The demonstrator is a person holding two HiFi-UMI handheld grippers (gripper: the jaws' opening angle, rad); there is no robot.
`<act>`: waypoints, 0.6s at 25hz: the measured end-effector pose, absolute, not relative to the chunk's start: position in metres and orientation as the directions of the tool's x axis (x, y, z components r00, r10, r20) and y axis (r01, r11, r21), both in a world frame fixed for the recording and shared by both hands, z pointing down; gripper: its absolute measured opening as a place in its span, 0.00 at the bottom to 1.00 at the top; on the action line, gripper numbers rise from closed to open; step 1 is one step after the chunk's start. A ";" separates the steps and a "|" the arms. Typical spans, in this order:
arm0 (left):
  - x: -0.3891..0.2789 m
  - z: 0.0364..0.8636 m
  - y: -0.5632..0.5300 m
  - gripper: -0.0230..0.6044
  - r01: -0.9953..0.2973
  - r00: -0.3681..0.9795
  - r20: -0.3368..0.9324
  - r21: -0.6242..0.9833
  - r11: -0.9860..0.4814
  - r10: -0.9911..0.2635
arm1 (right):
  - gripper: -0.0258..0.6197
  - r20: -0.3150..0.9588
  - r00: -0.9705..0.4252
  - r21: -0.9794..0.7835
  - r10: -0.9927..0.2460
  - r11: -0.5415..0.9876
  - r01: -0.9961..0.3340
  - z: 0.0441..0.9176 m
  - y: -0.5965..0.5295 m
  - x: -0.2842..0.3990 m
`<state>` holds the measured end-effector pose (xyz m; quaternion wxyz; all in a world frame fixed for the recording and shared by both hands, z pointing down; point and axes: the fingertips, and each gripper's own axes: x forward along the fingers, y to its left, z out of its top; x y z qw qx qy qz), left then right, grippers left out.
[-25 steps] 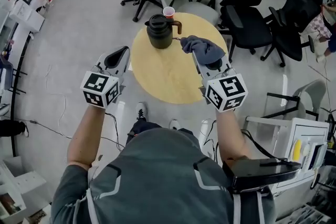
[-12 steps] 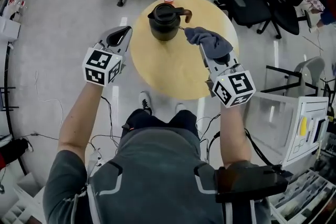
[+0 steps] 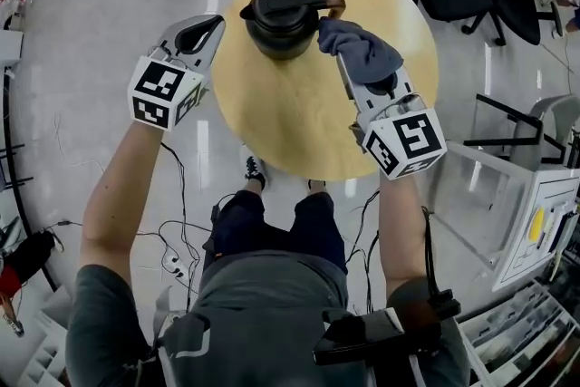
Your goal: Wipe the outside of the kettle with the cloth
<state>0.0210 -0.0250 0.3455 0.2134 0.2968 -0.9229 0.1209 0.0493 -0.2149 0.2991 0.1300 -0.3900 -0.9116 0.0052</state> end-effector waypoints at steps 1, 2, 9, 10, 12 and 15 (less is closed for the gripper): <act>0.017 0.354 -0.026 0.05 -0.603 -0.730 0.468 -0.099 0.792 -0.498 | 0.17 0.236 -0.652 -0.105 0.721 0.686 0.720 0.307 -0.212 0.046; 0.012 0.363 -0.027 0.05 -0.607 -0.729 0.468 -0.104 0.788 -0.500 | 0.17 0.234 -0.644 -0.098 0.728 0.677 0.729 0.314 -0.209 0.042; -0.019 0.413 -0.021 0.05 -0.584 -0.730 0.460 -0.035 0.811 -0.506 | 0.17 0.233 -0.617 -0.101 0.751 0.650 0.753 0.352 -0.196 0.023; -0.023 0.418 -0.022 0.05 -0.593 -0.725 0.461 -0.038 0.804 -0.512 | 0.17 0.238 -0.610 -0.098 0.755 0.644 0.759 0.358 -0.194 0.022; -0.029 0.429 -0.025 0.05 -0.615 -0.710 0.459 -0.032 0.788 -0.535 | 0.17 0.246 -0.601 -0.096 0.760 0.636 0.765 0.370 -0.191 0.021; -0.037 0.441 -0.028 0.05 -0.636 -0.689 0.433 0.022 0.771 -0.581 | 0.17 0.245 -0.604 -0.106 0.758 0.640 0.761 0.383 -0.190 0.019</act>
